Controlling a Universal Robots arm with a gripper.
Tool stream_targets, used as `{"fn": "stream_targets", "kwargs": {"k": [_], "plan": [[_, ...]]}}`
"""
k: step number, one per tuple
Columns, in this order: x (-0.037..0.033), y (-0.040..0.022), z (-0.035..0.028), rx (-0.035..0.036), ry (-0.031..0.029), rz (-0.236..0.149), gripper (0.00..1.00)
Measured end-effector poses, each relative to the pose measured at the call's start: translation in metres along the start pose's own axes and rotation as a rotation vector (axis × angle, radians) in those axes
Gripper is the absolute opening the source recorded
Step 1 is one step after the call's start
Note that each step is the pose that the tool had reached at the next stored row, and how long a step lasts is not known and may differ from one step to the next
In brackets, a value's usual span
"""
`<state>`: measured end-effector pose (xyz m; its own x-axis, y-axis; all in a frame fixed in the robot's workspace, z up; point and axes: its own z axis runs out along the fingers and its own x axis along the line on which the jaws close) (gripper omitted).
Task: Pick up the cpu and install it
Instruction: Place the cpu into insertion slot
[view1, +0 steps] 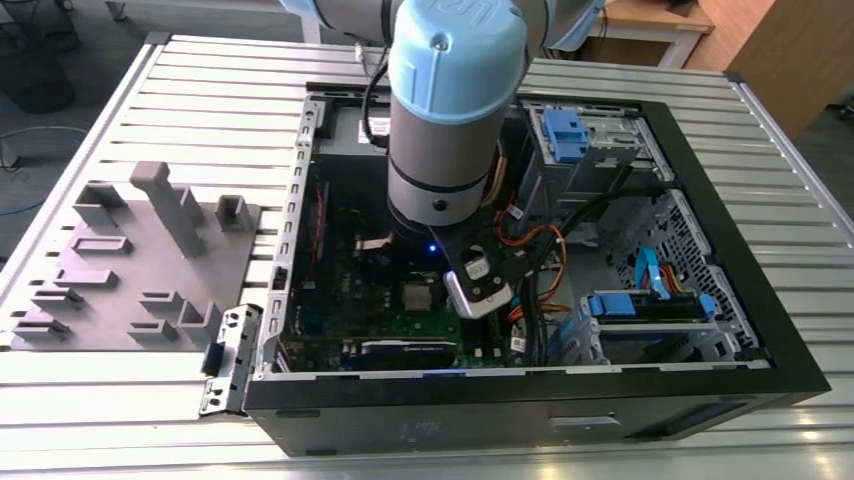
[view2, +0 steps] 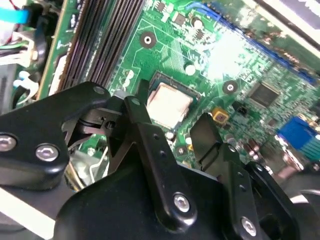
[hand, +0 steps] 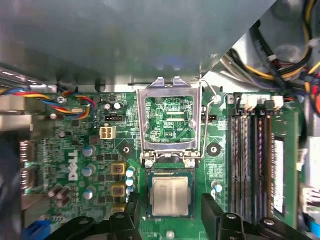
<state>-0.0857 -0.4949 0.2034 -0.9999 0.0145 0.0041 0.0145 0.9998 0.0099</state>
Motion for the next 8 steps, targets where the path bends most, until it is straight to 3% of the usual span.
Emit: {"fn": "stream_targets", "kwargs": {"k": [4, 8], "plan": [[0.0000, 0.0001, -0.0109, 0.0000, 0.0000, 0.000, 0.60], [0.0000, 0.0002, -0.0110, -0.0003, -0.0001, 0.000, 0.60]]}}
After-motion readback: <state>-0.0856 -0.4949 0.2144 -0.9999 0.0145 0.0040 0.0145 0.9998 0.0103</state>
